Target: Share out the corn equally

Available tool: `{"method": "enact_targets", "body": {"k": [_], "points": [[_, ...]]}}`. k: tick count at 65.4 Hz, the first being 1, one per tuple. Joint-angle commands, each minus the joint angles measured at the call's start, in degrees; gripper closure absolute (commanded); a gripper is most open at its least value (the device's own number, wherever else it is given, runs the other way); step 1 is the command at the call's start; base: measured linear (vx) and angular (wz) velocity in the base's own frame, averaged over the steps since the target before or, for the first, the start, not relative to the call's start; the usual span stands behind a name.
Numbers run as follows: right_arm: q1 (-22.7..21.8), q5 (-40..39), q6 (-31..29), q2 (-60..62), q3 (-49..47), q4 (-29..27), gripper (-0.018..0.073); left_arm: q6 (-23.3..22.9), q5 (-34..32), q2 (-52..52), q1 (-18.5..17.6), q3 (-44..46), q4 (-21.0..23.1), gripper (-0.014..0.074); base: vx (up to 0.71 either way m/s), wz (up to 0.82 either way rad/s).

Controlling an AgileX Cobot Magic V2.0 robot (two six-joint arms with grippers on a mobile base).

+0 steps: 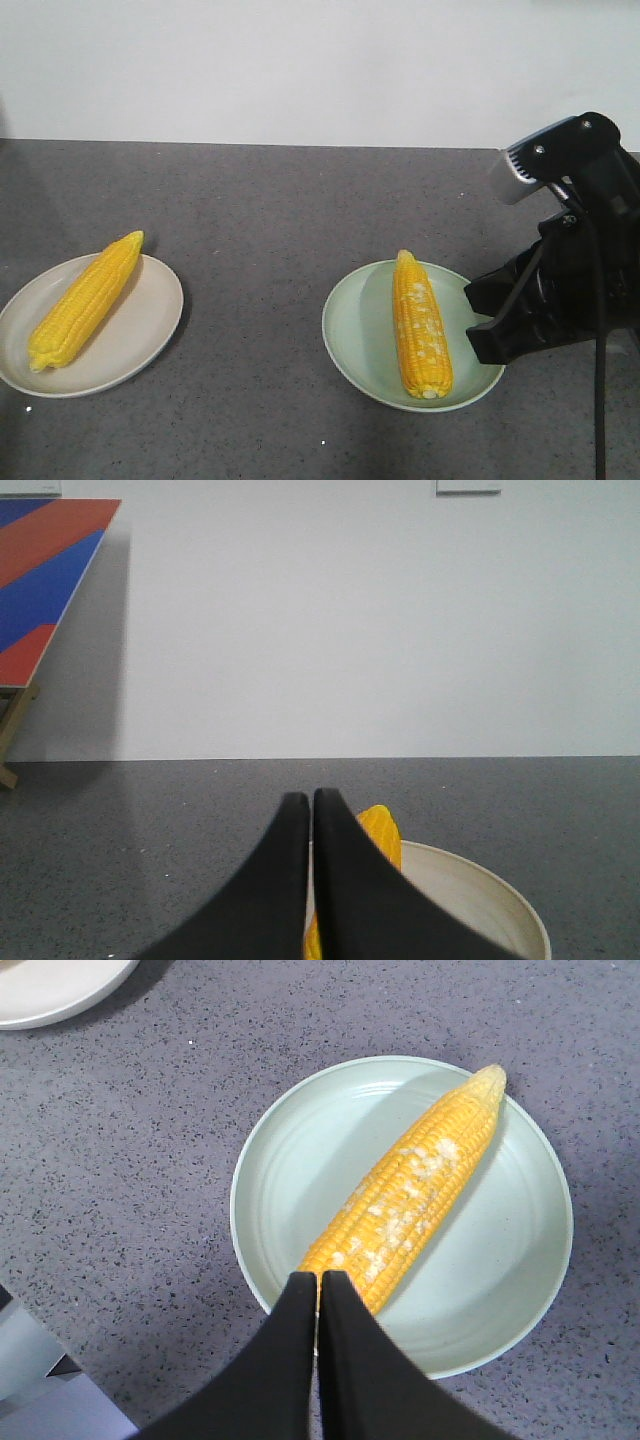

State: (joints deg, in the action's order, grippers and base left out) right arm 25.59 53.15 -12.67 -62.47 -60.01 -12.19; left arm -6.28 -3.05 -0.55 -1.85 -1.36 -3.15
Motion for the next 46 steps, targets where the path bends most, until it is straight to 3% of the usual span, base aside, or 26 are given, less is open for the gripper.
{"method": "enact_targets", "body": {"k": [1, 39, 46], "points": [[0.09, -2.56, -0.32, 1.10, -1.50, -0.54, 0.0567, -0.01, -4.58, -1.01, 0.08, -0.81, 0.56, 0.0605, 0.00, 0.00], [0.09, -2.48, -0.32, 1.10, -1.50, -0.54, 0.0566, -0.01, -4.53, -1.01, 0.08, -0.81, 0.52, 0.0603, 0.00, 0.00], [-1.20, -3.34, -2.59, 3.10, -0.44, 2.19, 0.0566, -0.01, -4.53, -1.01, 0.08, -0.81, 0.52, 0.0603, 0.00, 0.00]]}}
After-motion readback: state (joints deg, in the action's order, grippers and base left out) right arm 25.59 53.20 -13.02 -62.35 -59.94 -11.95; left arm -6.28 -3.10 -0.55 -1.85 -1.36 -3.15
